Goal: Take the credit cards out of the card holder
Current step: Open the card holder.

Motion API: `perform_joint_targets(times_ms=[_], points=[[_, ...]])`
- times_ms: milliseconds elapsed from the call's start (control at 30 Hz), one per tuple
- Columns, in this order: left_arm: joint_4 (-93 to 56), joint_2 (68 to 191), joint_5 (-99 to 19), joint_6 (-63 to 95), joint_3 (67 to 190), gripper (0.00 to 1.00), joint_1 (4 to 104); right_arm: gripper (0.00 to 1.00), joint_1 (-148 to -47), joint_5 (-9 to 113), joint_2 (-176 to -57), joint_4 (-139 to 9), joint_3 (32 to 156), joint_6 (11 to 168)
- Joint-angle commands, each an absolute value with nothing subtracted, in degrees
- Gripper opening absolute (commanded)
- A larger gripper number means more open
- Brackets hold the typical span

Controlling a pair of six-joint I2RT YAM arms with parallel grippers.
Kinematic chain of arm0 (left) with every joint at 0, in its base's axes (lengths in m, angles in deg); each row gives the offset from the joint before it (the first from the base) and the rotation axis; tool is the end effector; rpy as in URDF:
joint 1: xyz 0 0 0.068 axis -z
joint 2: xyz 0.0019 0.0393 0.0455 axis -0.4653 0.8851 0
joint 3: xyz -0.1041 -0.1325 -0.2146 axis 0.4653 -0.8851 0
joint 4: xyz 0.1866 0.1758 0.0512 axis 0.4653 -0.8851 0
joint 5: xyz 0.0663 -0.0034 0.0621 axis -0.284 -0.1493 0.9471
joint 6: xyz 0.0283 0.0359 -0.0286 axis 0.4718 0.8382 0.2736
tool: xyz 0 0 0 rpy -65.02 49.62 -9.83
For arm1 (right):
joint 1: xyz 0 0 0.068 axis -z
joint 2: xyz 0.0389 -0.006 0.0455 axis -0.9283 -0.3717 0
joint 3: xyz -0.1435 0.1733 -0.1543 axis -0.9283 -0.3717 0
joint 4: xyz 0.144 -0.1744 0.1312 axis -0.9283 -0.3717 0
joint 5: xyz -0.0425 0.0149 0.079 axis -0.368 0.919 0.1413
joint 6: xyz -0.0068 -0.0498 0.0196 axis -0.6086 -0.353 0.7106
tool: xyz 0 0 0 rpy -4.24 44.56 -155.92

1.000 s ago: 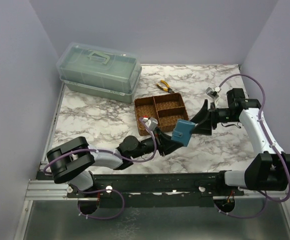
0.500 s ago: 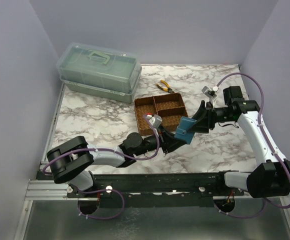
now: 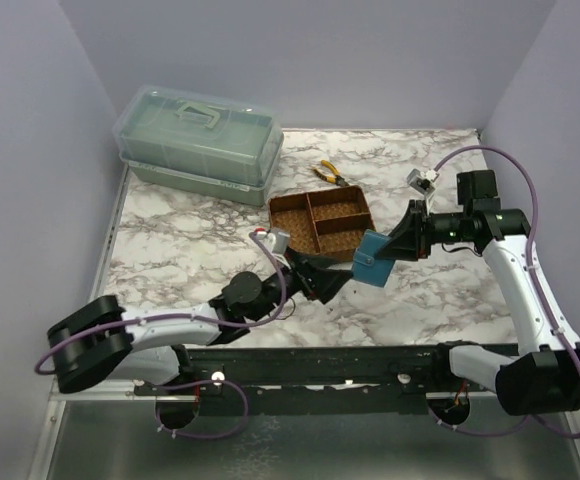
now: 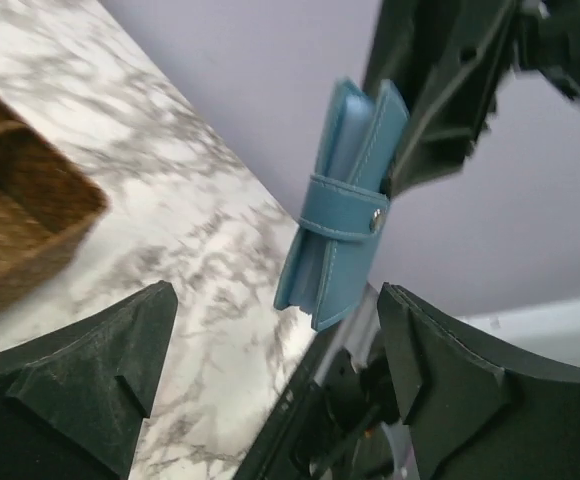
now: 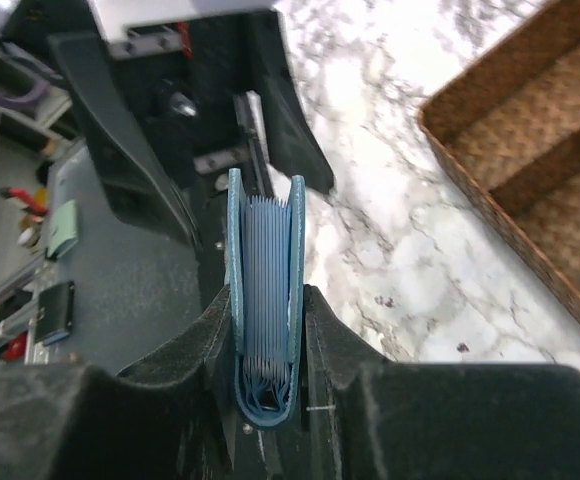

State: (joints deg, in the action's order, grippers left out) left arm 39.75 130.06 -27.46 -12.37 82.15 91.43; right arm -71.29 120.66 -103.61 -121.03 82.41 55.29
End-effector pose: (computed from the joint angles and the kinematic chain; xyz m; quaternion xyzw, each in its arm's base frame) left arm 0.1201 -0.2373 0.2404 0.1048 0.6306 -0.5904 0.4927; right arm 0.2073 0.0460 0.3309 -0.3527 0.6905 0.5430 0.3224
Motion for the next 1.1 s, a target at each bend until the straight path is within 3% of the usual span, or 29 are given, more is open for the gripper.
perform_joint_targets(times_ms=[0,100,233,400,500,600,933,1067], points=[[18.63,117.12,-8.48,-12.45,81.71,0.92,91.83,0.00,-71.34,108.58,-100.75,-113.18,82.05,70.47],[5.20,114.59,-5.74,-14.40,87.19,0.93,91.98,0.00,-71.34,104.23,-101.48,-112.81,82.79,75.22],[-7.36,119.91,-5.16,-16.34,97.88,0.89,92.19,0.00,-71.34,99.38,-103.05,-111.87,83.75,80.86],[-23.18,130.87,-2.66,-17.19,114.25,0.73,93.66,0.00,-71.34,95.24,-104.68,-111.85,84.64,85.28],[-24.48,134.40,-2.05,-17.37,118.27,0.62,95.30,0.00,-71.32,94.80,-105.20,-111.45,84.67,86.28],[-25.15,136.32,-0.79,-18.49,120.63,0.57,97.03,0.00,-71.34,94.40,-105.57,-111.01,84.52,86.94],[-25.57,141.83,1.92,-17.11,125.23,0.56,98.92,0.00,-71.34,95.88,-106.66,-110.61,84.28,87.28],[-32.36,145.26,6.43,-18.18,130.36,0.57,98.93,0.00,-71.34,95.95,-106.26,-110.62,83.98,87.10]])
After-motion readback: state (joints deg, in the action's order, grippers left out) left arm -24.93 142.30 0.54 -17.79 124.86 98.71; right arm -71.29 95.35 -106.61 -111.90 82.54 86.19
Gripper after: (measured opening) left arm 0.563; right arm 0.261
